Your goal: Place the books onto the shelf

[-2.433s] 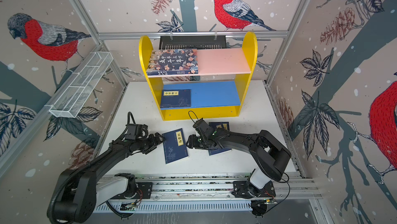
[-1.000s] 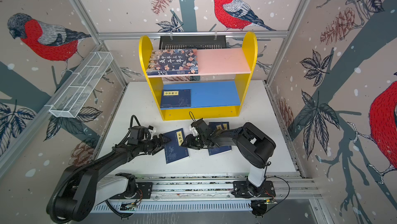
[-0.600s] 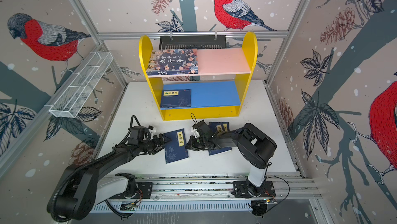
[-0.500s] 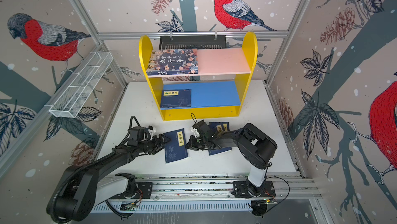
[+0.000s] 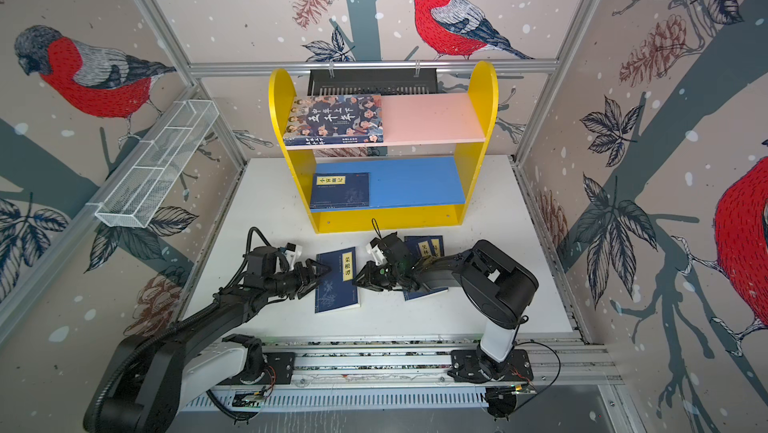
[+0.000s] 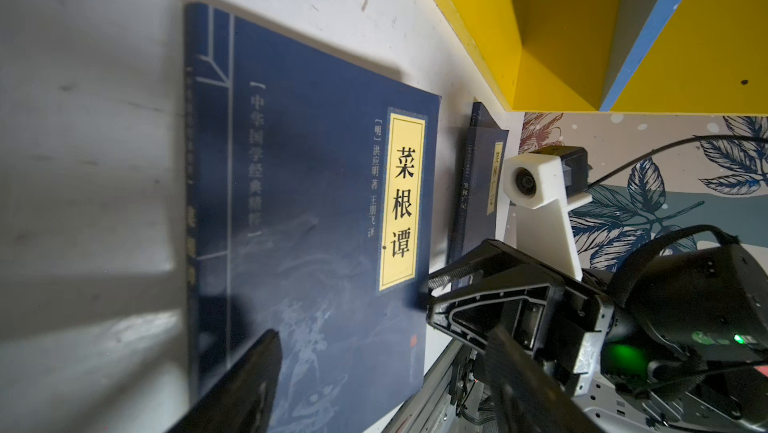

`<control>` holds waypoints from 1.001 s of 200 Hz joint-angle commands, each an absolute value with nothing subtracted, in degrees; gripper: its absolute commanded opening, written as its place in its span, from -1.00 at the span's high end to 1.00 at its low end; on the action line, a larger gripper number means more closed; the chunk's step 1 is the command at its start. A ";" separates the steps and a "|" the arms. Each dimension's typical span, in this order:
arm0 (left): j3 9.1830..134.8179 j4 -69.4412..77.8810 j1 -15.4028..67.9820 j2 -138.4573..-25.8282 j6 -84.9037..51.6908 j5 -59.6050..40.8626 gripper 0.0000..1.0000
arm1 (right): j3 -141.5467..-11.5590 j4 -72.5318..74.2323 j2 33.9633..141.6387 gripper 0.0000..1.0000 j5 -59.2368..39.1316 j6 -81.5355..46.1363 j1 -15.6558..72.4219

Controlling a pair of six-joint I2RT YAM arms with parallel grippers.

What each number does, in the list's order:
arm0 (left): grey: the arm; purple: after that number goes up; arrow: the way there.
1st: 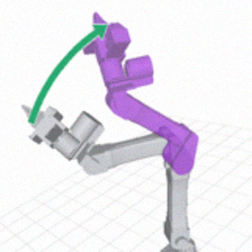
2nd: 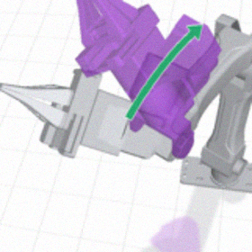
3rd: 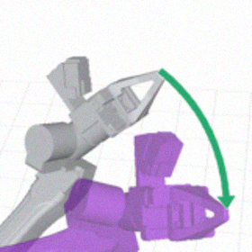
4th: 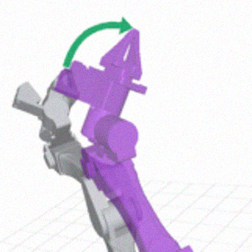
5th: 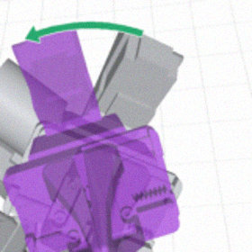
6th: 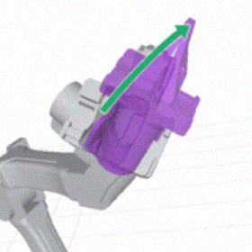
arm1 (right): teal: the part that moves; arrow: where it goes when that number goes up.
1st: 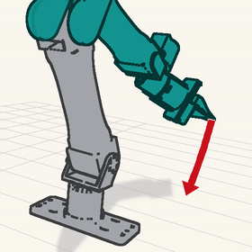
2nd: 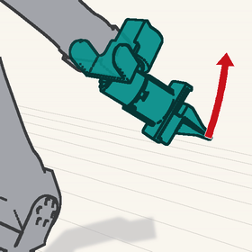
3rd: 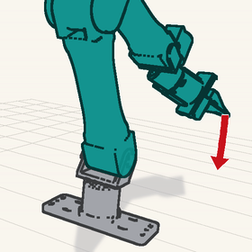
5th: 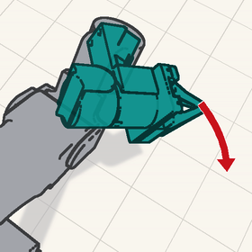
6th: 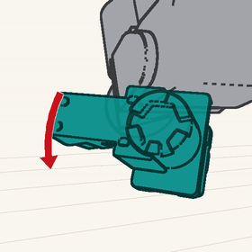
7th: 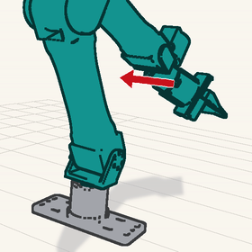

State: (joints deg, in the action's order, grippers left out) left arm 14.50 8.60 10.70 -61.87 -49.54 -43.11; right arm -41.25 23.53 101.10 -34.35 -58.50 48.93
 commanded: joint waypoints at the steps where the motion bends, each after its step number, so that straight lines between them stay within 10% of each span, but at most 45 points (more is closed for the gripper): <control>1: 14.41 10.75 10.63 -61.74 -50.54 -44.91 -0.54 | -42.04 25.56 102.10 0.50 -35.23 -58.97 48.70; 127: 18.46 -7.01 5.01 -56.25 -45.66 -34.21 -0.63 | -41.60 23.61 101.95 0.96 -35.34 -57.51 47.42; 200: 20.42 -8.39 5.42 -61.87 -42.01 -32.28 -0.62 | -44.62 17.05 102.45 0.09 -33.31 -55.28 47.14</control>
